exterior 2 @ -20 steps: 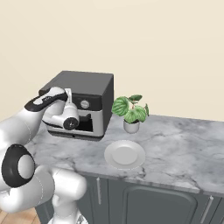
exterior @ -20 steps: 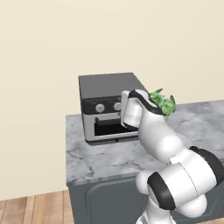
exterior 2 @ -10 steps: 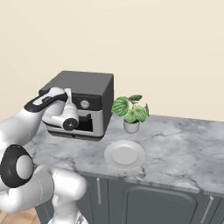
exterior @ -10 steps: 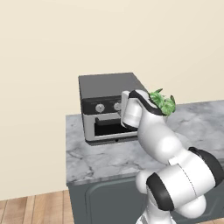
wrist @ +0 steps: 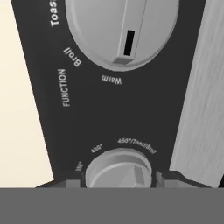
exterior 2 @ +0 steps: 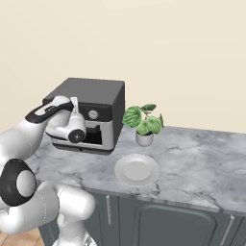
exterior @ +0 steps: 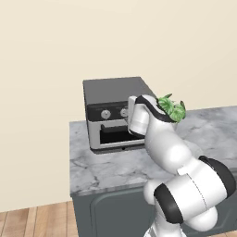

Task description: Pull the toaster oven rack outwards. Pick up the baguette from the plate and place it on the toaster oven rack. Close the toaster oven door fully and set the temperature to the lowest setting.

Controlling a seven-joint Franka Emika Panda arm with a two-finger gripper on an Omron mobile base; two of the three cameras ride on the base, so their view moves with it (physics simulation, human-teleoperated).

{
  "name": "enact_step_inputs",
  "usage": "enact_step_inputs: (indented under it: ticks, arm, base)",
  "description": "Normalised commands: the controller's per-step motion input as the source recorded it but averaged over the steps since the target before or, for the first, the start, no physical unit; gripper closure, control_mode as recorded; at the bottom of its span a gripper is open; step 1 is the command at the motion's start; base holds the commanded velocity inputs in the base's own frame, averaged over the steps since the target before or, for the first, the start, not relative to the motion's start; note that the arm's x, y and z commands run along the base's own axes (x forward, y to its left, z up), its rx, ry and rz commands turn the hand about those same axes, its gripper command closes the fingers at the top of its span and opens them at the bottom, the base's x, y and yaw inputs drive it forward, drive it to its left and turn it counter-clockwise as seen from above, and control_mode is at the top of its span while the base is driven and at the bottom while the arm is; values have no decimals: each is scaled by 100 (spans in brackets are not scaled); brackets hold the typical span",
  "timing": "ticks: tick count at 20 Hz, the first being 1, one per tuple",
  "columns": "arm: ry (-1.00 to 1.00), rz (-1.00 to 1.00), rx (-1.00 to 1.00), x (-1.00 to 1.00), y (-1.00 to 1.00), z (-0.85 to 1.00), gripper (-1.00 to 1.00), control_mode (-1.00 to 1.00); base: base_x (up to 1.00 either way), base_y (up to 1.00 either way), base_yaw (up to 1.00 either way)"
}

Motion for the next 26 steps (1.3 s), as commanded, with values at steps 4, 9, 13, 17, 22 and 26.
enact_step_inputs:
  ticks: [4,9,13,17,22,26]
  arm:
    - [0,15,-18,3,0,0,100,-100]
    - [0,26,-27,3,0,0,100,-100]
    - [0,31,-37,1,0,0,100,-100]
    - [0,28,-41,0,0,0,100,-100]
    - [0,27,-45,0,3,0,100,-100]
    - [0,26,-47,0,10,0,100,-100]
  base:
    - [0,0,0]
    - [0,0,0]
    - [0,0,0]
    - [0,0,0]
    - [0,0,0]
    - [0,0,0]
